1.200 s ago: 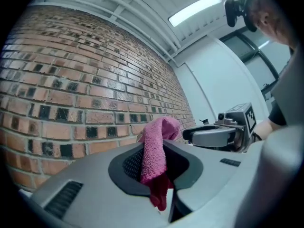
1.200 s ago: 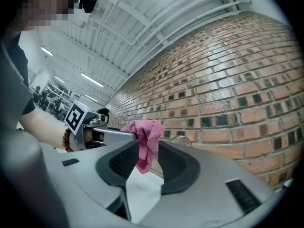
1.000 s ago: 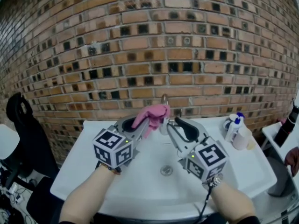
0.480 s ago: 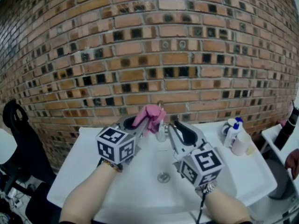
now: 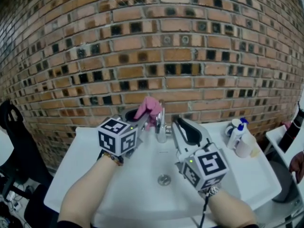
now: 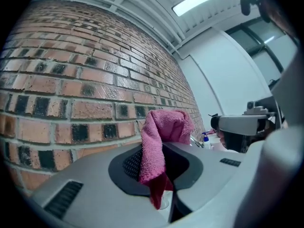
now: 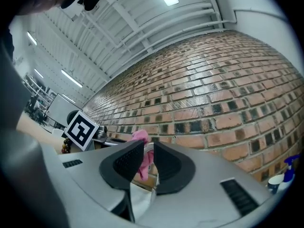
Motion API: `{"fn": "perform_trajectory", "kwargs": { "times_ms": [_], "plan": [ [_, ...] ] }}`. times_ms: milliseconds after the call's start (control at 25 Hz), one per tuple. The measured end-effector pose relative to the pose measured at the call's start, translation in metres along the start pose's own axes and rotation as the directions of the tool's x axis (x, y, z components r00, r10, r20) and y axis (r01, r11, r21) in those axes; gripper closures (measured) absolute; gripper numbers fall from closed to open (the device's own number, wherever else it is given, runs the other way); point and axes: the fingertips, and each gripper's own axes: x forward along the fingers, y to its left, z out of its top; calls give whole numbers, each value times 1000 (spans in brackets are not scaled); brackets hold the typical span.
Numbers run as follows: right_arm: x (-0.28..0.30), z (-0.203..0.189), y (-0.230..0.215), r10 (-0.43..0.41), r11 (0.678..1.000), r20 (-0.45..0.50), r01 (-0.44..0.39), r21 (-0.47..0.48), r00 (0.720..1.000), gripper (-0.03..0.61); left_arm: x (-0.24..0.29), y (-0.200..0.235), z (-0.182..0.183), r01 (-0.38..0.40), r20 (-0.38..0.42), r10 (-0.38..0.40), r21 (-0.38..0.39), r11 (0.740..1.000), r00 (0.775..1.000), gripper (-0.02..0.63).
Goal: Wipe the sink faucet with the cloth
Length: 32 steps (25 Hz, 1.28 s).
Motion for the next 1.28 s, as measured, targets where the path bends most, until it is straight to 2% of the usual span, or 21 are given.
{"fn": "perform_trajectory", "kwargs": {
  "times_ms": [600, 1280],
  "plan": [
    [-1, -16, -10, -24, 1000, -46, 25, 18, 999, 506, 35, 20, -17, -5, -57, 6, 28, 1000, 998, 557],
    [-1, -30, -14, -27, 999, -77, 31, 39, 997, 506, 58, 35, -43, -43, -126, 55, 94, 995, 991, 561]
  ]
}}
